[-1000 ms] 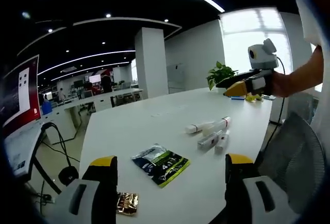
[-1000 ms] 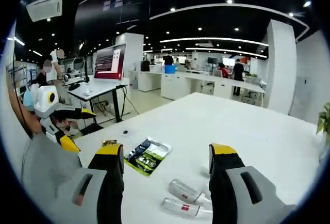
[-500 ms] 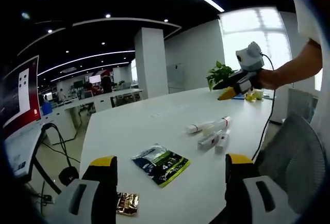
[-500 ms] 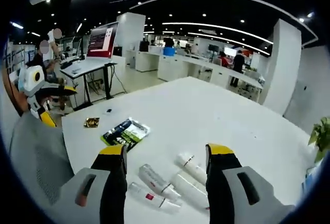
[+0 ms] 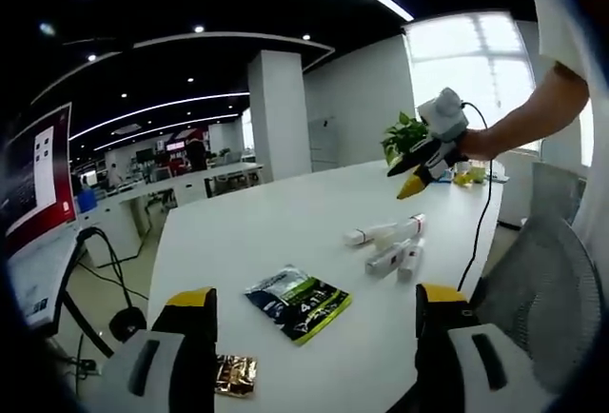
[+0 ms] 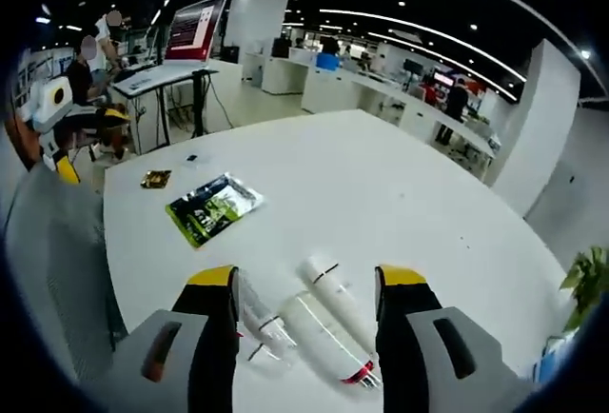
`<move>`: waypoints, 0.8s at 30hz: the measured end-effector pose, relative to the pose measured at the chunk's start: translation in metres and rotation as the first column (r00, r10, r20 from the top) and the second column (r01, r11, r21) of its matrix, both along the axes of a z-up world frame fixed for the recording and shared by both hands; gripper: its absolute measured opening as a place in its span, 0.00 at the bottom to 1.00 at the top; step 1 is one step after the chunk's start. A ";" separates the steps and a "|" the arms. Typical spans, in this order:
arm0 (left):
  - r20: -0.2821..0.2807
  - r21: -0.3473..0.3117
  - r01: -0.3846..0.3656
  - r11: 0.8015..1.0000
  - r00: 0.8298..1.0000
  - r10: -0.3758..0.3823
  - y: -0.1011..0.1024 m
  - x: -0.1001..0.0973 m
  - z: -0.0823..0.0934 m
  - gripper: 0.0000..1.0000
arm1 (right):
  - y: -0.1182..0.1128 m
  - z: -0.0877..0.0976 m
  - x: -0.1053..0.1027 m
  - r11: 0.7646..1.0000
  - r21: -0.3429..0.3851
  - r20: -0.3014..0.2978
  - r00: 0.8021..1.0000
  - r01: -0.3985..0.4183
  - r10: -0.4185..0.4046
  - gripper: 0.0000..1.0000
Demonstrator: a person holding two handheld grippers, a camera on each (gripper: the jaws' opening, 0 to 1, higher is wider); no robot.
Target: Arrange the skincare products in the storage area until every visible bottle or jar stands upright without overlapping.
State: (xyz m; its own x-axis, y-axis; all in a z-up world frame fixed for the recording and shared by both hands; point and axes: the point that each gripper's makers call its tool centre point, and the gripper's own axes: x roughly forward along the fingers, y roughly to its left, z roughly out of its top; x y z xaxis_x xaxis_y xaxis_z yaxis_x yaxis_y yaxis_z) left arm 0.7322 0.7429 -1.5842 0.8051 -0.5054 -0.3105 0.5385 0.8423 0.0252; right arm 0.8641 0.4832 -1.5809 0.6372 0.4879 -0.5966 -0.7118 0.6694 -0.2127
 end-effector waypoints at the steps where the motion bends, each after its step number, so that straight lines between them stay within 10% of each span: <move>1: 0.001 -0.001 -0.002 1.000 1.000 0.002 0.000 0.000 0.000 0.88 | -0.002 -0.003 0.003 1.000 -0.012 -0.006 1.000 -0.005 0.005 0.54; 24: -0.006 0.008 -0.034 0.999 0.999 0.034 0.007 0.004 -0.002 0.88 | -0.034 -0.056 0.069 0.984 -0.179 -0.238 0.971 -0.021 -0.023 0.44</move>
